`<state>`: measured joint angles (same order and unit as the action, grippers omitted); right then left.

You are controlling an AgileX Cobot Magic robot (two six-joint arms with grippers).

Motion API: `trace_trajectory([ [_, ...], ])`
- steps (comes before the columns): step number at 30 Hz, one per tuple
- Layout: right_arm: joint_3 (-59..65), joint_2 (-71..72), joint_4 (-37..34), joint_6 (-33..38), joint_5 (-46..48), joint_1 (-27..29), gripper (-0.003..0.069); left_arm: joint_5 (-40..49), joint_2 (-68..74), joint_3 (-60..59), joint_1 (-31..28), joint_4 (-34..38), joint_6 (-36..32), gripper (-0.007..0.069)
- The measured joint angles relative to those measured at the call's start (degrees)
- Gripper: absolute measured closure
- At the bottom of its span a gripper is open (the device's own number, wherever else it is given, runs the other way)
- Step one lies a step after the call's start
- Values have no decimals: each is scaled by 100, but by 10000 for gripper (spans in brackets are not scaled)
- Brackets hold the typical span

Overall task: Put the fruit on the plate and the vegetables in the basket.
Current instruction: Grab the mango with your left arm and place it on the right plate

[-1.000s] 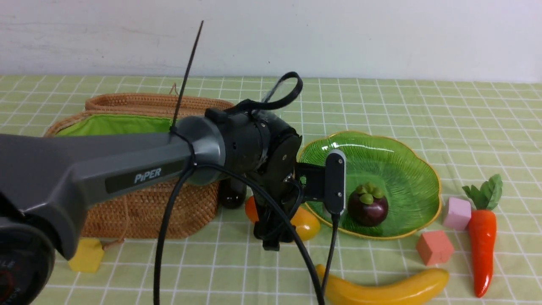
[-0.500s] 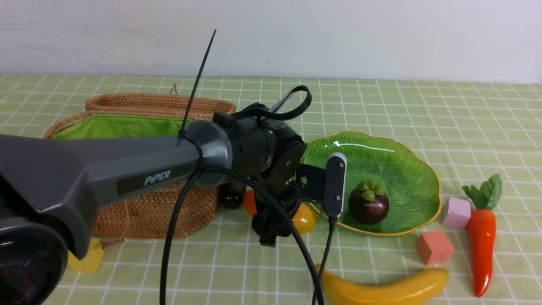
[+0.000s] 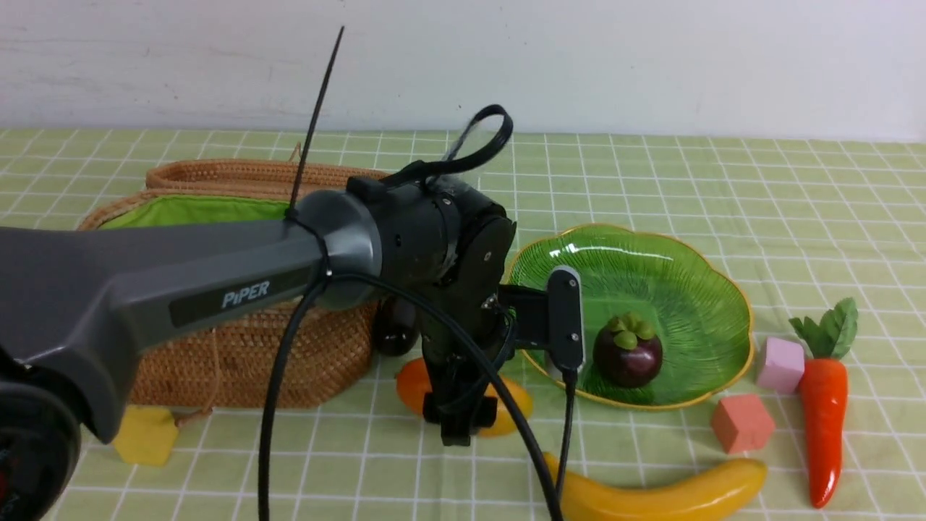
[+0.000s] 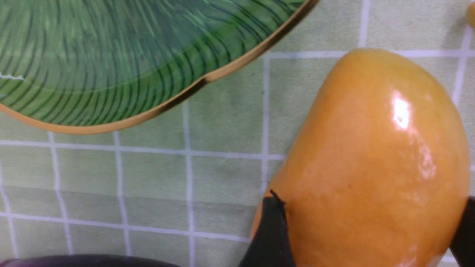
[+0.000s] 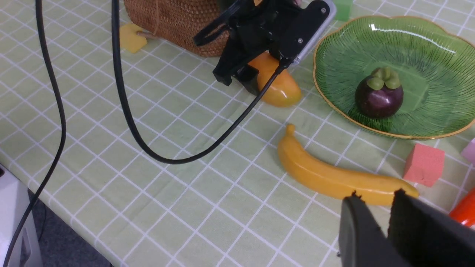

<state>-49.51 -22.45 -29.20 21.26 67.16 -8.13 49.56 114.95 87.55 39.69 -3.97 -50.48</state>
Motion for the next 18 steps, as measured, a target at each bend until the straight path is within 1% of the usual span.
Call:
trace_trajectory([
  [6, 0, 0, 0, 54, 0, 0, 515, 199, -1, -38, 0, 355, 4, -2],
  [18, 0, 0, 0, 114, 22, 0, 519, 368, -396, -60, 0, 700, -59, -3],
])
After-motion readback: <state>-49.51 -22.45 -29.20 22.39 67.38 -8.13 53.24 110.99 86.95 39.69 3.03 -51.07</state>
